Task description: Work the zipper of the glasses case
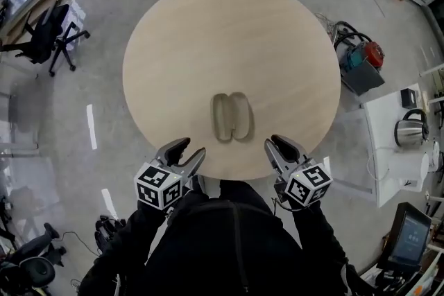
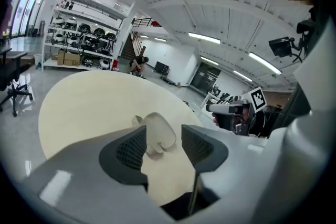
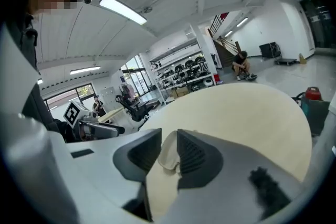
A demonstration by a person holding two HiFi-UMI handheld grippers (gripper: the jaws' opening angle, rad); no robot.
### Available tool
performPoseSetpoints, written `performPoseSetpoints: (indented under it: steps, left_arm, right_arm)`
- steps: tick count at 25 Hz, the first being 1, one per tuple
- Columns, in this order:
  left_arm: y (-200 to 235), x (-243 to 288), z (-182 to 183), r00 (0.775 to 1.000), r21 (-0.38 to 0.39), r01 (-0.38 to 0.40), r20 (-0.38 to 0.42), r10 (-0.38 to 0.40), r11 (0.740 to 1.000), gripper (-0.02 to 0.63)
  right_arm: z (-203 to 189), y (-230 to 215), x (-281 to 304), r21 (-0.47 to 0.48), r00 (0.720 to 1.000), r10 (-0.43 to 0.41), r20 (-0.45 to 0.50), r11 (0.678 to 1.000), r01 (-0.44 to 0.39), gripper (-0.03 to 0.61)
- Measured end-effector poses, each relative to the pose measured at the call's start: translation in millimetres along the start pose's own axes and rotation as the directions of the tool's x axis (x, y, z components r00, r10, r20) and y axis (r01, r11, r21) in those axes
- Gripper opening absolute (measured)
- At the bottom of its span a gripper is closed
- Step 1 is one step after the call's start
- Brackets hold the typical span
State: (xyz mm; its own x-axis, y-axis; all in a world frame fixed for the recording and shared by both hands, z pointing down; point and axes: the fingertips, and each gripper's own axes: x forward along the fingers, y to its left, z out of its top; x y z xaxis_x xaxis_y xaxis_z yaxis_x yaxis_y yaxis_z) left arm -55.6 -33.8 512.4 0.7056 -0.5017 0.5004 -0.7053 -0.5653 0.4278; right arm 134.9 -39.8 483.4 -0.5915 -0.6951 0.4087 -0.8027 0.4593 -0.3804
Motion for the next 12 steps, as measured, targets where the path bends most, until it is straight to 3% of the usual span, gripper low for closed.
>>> performPoseSetpoints:
  steps: [7,12]
  left_arm:
    - [35,48,-9,0.988,0.077,-0.128,-0.073,0.133,0.989,0.204]
    - [63,66,-32,0.977,0.129,-0.086,-0.183,0.109,0.988,0.207]
  right_arm:
    - [-19,-59,34,-0.038,0.988,0.074,-0.138,0.996,-0.080,0.080]
    - [-38,-68,60,-0.201,0.959,0.093,-0.267,0.968,-0.149,0.094]
